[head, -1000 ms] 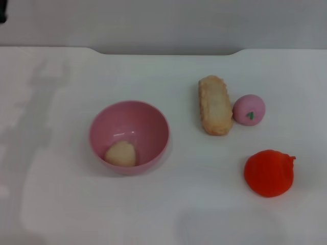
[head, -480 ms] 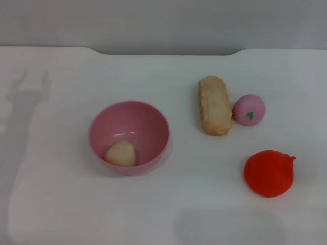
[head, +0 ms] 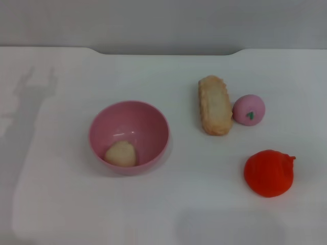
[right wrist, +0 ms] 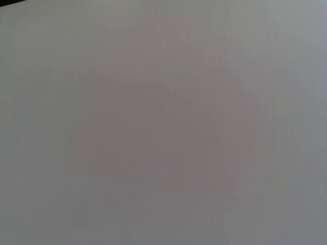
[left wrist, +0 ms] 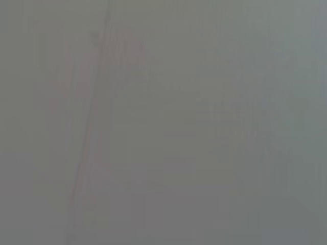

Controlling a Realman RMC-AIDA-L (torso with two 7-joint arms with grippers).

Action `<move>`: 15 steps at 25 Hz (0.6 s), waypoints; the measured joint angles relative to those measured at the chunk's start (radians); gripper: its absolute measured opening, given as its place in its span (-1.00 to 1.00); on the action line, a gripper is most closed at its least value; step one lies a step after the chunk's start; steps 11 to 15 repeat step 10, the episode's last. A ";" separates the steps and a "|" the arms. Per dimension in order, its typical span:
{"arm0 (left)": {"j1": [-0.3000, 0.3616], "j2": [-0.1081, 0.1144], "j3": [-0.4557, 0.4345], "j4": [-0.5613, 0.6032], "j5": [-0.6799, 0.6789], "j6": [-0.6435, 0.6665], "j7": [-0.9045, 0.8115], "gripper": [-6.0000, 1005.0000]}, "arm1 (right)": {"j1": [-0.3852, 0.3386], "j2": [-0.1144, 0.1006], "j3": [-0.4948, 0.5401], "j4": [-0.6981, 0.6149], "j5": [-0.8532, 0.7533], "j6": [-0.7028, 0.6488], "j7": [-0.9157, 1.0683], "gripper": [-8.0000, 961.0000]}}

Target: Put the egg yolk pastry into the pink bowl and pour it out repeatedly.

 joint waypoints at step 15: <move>-0.021 0.006 0.040 0.047 0.001 -0.050 -0.059 0.09 | 0.036 -0.003 0.002 0.040 0.001 0.004 -0.011 0.24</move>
